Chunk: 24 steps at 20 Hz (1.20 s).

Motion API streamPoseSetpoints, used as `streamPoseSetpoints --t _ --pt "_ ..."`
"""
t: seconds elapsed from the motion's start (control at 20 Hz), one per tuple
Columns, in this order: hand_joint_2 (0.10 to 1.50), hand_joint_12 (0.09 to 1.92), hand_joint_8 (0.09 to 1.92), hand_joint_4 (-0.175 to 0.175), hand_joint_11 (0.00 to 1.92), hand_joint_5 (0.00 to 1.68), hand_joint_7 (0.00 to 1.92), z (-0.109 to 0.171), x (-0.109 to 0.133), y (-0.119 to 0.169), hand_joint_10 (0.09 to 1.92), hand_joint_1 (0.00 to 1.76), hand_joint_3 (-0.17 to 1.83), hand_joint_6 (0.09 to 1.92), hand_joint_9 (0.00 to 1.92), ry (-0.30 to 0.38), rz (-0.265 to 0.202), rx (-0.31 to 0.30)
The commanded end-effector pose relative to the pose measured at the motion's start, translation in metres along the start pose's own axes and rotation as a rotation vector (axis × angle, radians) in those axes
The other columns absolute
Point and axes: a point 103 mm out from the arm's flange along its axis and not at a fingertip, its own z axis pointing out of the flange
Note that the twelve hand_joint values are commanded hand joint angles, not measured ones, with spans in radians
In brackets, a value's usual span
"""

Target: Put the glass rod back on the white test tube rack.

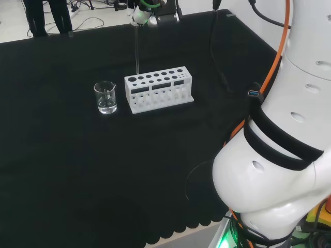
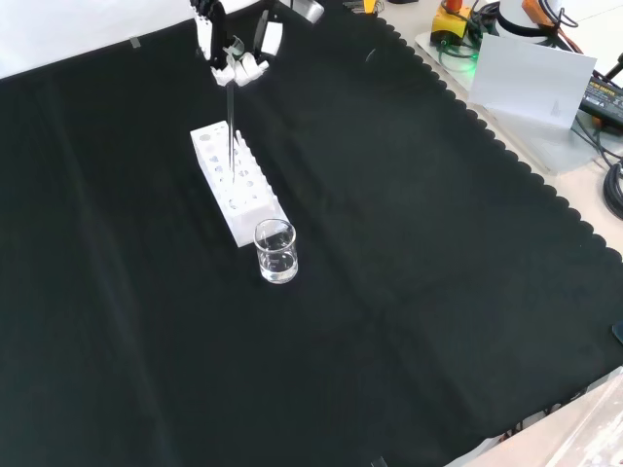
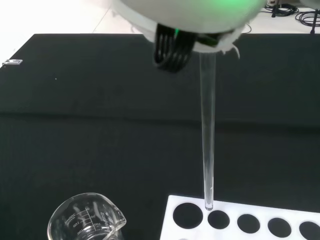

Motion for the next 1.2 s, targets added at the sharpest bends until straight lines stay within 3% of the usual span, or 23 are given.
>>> streamPoseSetpoints --t 0.05,1.2 --pt "0.62 0.43 0.73 -0.175 1.71 1.26 1.39 0.008 -0.006 0.004 0.52 1.33 0.7 0.47 1.75 0.014 0.003 0.001" --pt "0.63 0.43 0.73 -0.175 1.71 1.25 1.38 0.014 -0.021 -0.003 0.53 1.33 0.7 0.48 1.75 0.032 0.025 0.002"
